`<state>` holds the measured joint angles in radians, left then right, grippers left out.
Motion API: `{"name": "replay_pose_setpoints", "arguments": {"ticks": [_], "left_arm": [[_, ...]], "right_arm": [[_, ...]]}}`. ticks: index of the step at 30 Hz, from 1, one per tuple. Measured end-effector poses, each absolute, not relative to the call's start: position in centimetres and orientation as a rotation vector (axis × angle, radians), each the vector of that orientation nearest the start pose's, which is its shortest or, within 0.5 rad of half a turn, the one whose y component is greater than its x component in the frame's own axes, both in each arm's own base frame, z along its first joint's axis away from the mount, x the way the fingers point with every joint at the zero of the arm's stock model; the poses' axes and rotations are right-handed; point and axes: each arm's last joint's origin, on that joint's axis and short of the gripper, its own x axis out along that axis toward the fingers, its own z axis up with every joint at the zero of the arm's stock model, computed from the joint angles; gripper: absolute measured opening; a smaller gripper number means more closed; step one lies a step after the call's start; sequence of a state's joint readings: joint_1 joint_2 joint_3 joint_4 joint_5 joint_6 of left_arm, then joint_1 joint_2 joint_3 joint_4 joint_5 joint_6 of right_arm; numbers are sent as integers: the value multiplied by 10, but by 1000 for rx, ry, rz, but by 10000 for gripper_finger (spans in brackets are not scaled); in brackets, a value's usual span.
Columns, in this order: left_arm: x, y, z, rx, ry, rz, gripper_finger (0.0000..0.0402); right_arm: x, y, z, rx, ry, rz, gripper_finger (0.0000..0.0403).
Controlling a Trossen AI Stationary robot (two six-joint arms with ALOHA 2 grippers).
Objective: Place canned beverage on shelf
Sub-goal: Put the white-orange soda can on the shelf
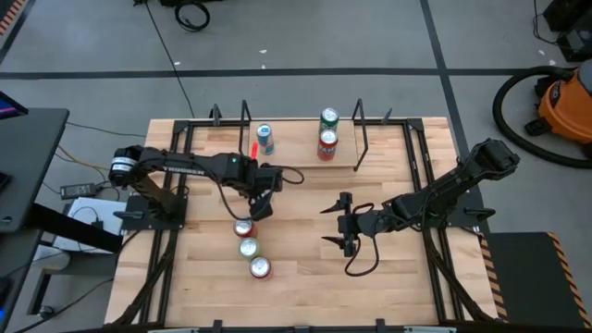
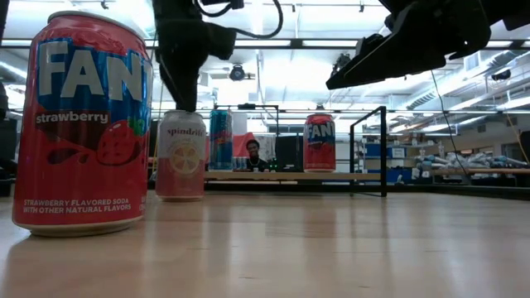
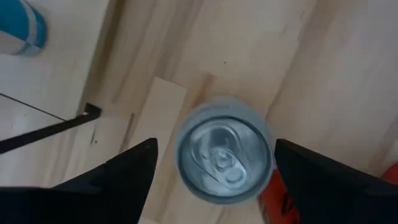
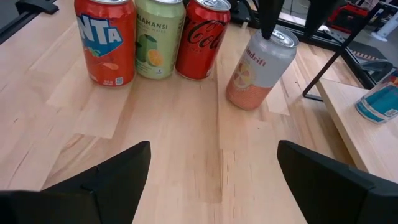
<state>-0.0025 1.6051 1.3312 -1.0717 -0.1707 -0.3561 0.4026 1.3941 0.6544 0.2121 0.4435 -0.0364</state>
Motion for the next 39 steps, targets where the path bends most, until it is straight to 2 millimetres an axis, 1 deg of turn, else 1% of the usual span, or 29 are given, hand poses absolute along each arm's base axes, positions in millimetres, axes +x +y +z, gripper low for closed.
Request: {"name": "replay_pose_setpoints", "arguments": {"ticks": [6, 8, 13, 24, 29, 32, 35, 39], "left_arm": [[303, 4, 265, -184, 1297, 378, 388], [303, 4, 265, -184, 1297, 378, 397], [303, 4, 264, -182, 1303, 378, 398], [312, 5, 247, -146, 1375, 355, 399], [312, 10, 242, -176, 1418, 328, 399], [312, 12, 235, -224, 1438, 295, 398], [307, 13, 224, -202, 1470, 277, 398], [306, 13, 213, -189, 1463, 263, 398]], "right_arm": [[259, 97, 196, -251, 479, -31, 362], [259, 97, 196, -251, 479, -31, 362], [259, 97, 196, -251, 479, -31, 362], [259, 97, 195, -250, 485, -31, 362], [259, 98, 196, -245, 478, -8, 362], [260, 99, 198, -243, 459, 21, 362], [260, 100, 198, -243, 451, 29, 362], [258, 104, 198, -270, 452, 49, 362]]}}
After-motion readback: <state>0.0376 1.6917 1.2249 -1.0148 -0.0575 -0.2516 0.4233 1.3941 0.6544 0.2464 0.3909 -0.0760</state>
